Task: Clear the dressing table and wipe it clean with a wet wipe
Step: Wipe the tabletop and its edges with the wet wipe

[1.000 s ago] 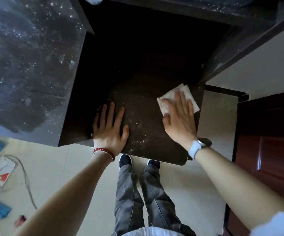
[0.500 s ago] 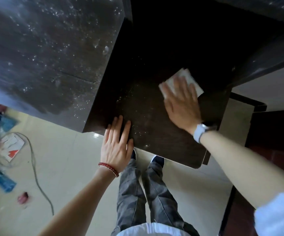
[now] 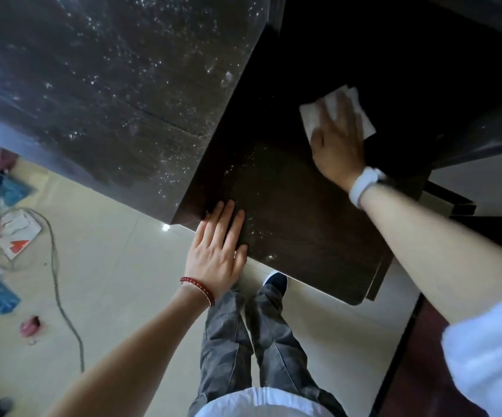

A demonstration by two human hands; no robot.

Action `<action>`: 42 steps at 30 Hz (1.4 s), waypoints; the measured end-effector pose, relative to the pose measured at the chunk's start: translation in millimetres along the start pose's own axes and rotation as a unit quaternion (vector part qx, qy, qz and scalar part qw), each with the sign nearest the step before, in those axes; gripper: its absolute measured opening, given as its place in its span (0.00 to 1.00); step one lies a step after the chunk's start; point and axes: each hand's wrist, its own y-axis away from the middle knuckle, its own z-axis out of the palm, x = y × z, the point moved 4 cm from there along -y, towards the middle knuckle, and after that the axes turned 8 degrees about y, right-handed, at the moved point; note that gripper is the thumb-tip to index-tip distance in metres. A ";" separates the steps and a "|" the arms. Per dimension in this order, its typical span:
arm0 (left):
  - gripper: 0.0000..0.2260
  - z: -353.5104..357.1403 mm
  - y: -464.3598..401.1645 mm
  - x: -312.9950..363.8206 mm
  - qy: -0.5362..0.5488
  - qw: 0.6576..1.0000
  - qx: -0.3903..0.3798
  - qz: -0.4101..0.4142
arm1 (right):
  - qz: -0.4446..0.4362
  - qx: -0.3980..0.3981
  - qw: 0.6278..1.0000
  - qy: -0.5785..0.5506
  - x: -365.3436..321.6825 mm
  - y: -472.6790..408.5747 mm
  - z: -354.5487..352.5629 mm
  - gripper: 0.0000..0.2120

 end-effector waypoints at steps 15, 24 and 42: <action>0.25 -0.1 0.4 0.2 0.013 1.000 0.004 -0.009 | 0.053 -0.017 0.998 0.017 -43.5 -34.9 0.2 0.29; 0.24 -1.8 -0.6 1.7 0.018 1.000 -0.001 -0.013 | -0.215 -0.002 0.976 0.019 -87.8 34.4 22.1 0.29; 0.23 -14.9 52.7 -24.8 -0.002 0.999 -0.019 -0.040 | -0.356 -0.051 0.932 0.043 -119.4 116.1 54.9 0.27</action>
